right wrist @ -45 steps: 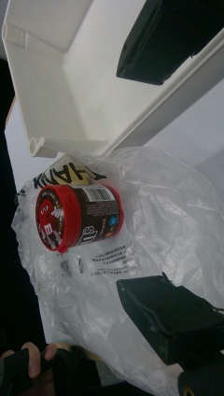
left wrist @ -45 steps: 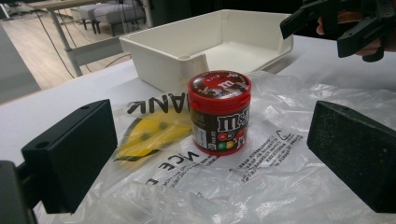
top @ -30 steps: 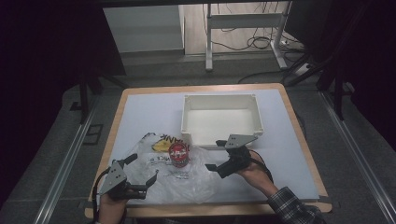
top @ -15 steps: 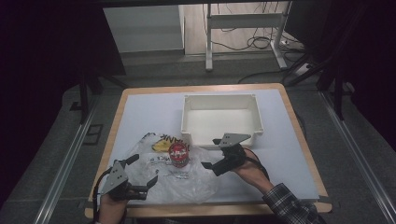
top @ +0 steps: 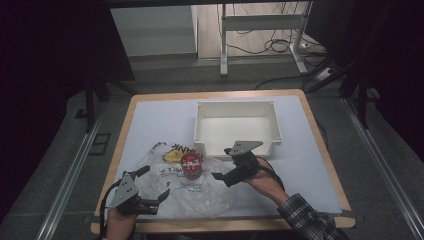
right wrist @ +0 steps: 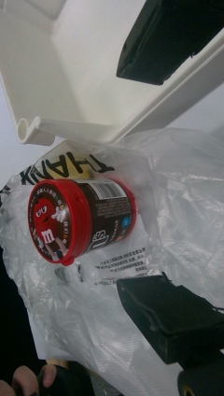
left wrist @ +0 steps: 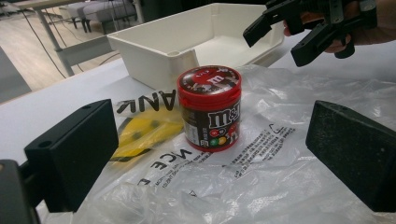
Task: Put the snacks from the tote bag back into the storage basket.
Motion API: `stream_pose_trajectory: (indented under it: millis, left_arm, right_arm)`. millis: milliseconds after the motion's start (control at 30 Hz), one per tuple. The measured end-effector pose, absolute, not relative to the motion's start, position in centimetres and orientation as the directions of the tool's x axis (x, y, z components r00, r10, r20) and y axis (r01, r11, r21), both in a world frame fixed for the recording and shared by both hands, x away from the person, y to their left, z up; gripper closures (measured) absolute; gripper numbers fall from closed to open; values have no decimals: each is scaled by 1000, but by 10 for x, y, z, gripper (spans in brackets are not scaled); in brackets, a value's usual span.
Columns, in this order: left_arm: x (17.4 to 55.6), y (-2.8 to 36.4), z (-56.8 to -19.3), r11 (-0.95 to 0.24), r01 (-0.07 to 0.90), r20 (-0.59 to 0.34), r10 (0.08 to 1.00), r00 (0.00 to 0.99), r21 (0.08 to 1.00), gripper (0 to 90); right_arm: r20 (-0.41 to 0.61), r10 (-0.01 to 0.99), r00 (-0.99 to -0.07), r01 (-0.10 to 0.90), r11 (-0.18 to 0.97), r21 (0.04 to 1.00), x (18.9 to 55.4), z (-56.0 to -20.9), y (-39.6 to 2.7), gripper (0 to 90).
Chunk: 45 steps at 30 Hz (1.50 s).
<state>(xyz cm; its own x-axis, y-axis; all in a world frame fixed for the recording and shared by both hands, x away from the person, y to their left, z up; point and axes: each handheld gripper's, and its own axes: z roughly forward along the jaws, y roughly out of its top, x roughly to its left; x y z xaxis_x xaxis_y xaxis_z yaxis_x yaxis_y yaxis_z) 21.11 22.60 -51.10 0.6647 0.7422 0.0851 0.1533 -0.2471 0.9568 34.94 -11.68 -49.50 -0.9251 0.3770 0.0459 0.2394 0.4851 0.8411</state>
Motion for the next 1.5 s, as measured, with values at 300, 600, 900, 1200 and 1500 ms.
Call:
stream_pose_trajectory:
  millis: [300, 600, 900, 1200, 1500]
  left_arm:
    - [211, 226, -511, -247, 153, 85, 742, 665, 957, 22]
    - [211, 226, -511, -248, 153, 85, 741, 666, 957, 22]
    - [211, 226, -511, -249, 153, 87, 740, 666, 956, 22]
    - [211, 226, -511, -247, 154, 84, 740, 668, 957, 22]
    - [211, 226, -511, -247, 153, 84, 740, 668, 957, 22]
  right_arm:
    - [70, 364, -929, 254, 485, 837, 353, -495, -110, 21]
    - [93, 364, -927, 278, 499, 821, 356, -496, -101, 21]
    - [96, 355, -930, 285, 533, 797, 360, -500, -93, 21]
    - [104, 356, -929, 300, 557, 775, 362, -501, -86, 22]
    - [103, 346, -933, 303, 595, 745, 363, -502, -75, 23]
